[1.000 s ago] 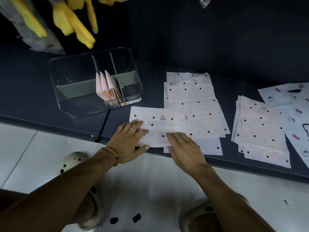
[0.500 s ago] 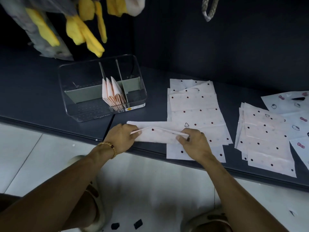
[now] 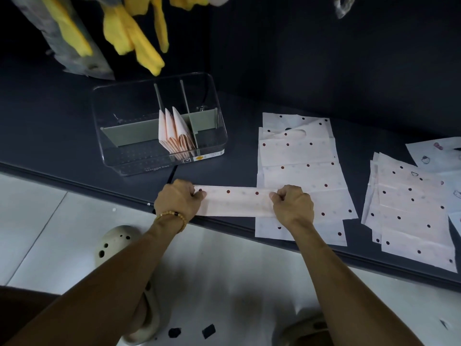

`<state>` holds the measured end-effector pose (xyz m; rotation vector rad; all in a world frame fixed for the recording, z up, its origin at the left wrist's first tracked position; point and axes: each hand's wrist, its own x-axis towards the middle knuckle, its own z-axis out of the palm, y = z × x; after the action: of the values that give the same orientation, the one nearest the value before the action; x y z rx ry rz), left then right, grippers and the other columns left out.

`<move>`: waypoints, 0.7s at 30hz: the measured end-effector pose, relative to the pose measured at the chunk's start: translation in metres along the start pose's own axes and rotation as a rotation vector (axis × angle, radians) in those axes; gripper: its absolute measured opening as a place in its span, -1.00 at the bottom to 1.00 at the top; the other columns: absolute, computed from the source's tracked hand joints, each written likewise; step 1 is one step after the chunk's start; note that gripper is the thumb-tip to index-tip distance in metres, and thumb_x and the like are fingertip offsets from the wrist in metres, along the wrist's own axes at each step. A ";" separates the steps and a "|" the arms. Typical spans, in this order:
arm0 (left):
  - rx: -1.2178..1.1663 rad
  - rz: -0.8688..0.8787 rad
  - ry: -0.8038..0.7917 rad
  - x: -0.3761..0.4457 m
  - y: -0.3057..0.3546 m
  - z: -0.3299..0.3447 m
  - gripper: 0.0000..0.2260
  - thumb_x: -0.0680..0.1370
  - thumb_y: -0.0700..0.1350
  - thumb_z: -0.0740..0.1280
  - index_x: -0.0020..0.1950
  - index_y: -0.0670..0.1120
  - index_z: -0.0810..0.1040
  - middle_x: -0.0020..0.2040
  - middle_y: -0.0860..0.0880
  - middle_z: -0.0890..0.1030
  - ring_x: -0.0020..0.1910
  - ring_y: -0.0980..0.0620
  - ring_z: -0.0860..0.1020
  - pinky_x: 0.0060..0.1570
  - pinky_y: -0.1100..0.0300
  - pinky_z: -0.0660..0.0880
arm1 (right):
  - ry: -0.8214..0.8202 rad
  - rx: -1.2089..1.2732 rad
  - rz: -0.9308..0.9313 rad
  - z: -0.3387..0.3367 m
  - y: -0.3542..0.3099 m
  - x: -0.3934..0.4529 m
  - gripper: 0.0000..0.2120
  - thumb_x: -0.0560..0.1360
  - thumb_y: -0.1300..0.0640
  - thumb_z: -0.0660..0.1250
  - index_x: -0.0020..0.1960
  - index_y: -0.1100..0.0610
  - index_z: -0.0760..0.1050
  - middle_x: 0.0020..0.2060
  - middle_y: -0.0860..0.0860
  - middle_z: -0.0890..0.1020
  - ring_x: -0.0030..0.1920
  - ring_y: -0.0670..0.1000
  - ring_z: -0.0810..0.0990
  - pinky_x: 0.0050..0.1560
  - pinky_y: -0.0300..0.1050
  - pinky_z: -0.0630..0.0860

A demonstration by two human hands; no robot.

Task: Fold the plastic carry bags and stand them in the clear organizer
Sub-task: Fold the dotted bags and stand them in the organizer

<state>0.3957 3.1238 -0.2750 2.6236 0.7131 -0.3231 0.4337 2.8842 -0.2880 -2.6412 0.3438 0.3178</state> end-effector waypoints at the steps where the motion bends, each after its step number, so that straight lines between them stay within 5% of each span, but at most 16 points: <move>1: 0.031 -0.004 0.015 0.000 0.000 0.000 -0.67 0.48 0.22 0.33 -0.12 -0.05 0.59 -0.19 -0.08 0.60 -0.16 -0.12 0.58 -0.12 0.01 0.58 | -0.001 0.001 0.004 0.000 0.000 0.000 -0.78 0.55 -0.04 0.29 -0.07 0.11 0.56 -0.04 0.05 0.67 0.00 0.14 0.58 -0.11 -0.18 0.36; 4: 0.054 0.080 0.166 -0.005 -0.002 0.000 -0.70 0.46 0.19 0.37 -0.02 -0.01 0.47 -0.15 -0.03 0.56 -0.13 -0.08 0.55 -0.13 0.01 0.58 | 0.001 -0.015 0.003 -0.001 -0.001 0.001 -0.78 0.55 -0.04 0.29 -0.08 0.11 0.56 -0.05 0.06 0.67 -0.03 0.13 0.59 -0.12 -0.18 0.36; 6: 0.052 0.352 0.245 -0.005 -0.010 0.005 -0.74 0.49 -0.04 0.41 0.14 -0.05 0.50 0.04 -0.07 0.56 0.08 -0.09 0.51 0.01 -0.03 0.56 | 0.009 -0.034 0.007 0.000 -0.001 0.001 -0.77 0.55 -0.05 0.29 -0.08 0.10 0.55 -0.06 0.07 0.66 -0.04 0.12 0.59 -0.11 -0.17 0.38; 8: 0.185 0.668 0.132 -0.006 -0.021 0.012 -0.62 0.51 -0.25 0.33 0.33 -0.13 0.47 0.34 -0.11 0.47 0.34 -0.11 0.39 0.31 -0.02 0.40 | 0.000 -0.054 0.005 0.000 -0.001 0.001 -0.77 0.55 -0.06 0.29 -0.06 0.10 0.54 -0.06 0.07 0.66 -0.03 0.12 0.58 -0.09 -0.14 0.42; 11: 0.212 0.776 -0.006 -0.006 -0.037 0.019 -0.57 0.61 -0.14 0.21 0.48 -0.13 0.29 0.51 -0.04 0.23 0.51 0.00 0.16 0.47 0.13 0.15 | -0.007 -0.057 0.002 -0.001 -0.003 0.003 -0.78 0.55 -0.07 0.29 -0.06 0.09 0.52 -0.06 0.06 0.65 -0.05 0.10 0.58 -0.06 -0.10 0.47; 15: 0.203 0.797 -0.051 -0.004 -0.043 0.019 -0.52 0.64 0.05 0.09 0.53 -0.09 0.15 0.55 0.02 0.09 0.53 0.07 0.02 0.43 0.30 -0.21 | 0.112 -0.111 -0.003 -0.006 -0.010 -0.008 -0.77 0.52 -0.05 0.34 0.01 0.12 0.52 -0.06 0.08 0.64 -0.09 0.08 0.57 -0.11 -0.11 0.46; 19: 0.207 0.789 -0.057 -0.002 -0.044 0.022 -0.51 0.64 0.07 0.06 0.54 -0.05 0.11 0.55 0.06 0.04 0.53 0.12 -0.03 0.36 0.36 -0.35 | 0.341 -0.226 -0.496 0.017 -0.038 -0.036 -0.77 0.41 0.19 0.42 0.05 0.21 0.58 0.01 0.15 0.62 0.03 0.21 0.57 0.02 0.04 0.49; 21: 0.163 0.784 -0.039 -0.003 -0.044 0.022 -0.52 0.63 0.05 0.12 0.52 -0.07 0.17 0.54 0.03 0.12 0.53 0.09 0.03 0.41 0.31 -0.28 | 0.183 -0.209 -0.706 0.040 -0.061 -0.050 -0.62 0.42 0.25 0.40 0.23 0.28 0.53 0.24 0.19 0.55 0.24 0.20 0.51 0.26 0.06 0.43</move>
<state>0.3675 3.1475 -0.3075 2.7885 -0.3893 -0.1949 0.3982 2.9649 -0.2841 -2.7903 -0.5944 -0.1272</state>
